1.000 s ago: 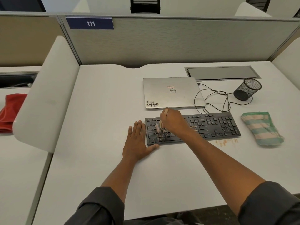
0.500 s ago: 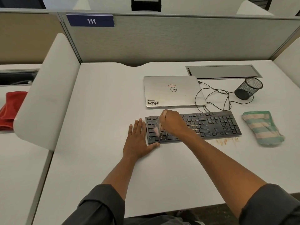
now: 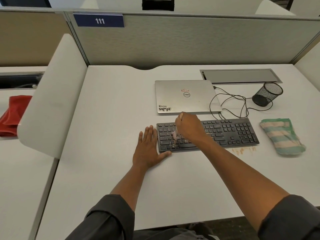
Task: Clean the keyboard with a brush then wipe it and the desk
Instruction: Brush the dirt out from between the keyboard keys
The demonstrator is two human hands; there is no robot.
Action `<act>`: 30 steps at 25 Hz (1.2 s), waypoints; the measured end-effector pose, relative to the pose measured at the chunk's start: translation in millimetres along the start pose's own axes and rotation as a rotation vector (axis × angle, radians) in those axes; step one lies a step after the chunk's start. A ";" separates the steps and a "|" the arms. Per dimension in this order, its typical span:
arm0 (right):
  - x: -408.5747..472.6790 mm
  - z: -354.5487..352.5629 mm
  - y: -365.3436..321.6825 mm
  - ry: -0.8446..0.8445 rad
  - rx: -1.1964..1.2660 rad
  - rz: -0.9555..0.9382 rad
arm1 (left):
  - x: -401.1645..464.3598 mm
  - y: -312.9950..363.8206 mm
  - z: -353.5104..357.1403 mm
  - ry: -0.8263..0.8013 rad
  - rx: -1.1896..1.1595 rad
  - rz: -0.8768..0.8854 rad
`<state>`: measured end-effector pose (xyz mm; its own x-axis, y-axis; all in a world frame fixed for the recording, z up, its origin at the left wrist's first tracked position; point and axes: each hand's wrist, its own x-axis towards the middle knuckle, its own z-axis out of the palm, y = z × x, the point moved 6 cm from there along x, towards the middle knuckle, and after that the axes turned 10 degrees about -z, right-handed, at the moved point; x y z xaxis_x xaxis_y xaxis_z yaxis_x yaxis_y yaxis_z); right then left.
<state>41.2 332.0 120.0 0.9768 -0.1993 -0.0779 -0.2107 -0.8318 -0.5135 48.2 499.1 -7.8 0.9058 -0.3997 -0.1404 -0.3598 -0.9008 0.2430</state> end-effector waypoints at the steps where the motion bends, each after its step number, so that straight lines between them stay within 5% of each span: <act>1: 2.0 1.8 -2.1 -0.007 0.043 -0.016 | 0.1 -0.2 0.6 0.000 -0.002 0.000; 30: -5.3 13.3 -8.3 -0.061 0.139 -0.053 | -1.0 -0.5 -0.8 0.000 0.011 0.001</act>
<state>38.3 346.8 113.3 0.9878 -0.1216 -0.0972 -0.1557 -0.7599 -0.6312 47.7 500.0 -7.1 0.9054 -0.4008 -0.1402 -0.3633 -0.9021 0.2327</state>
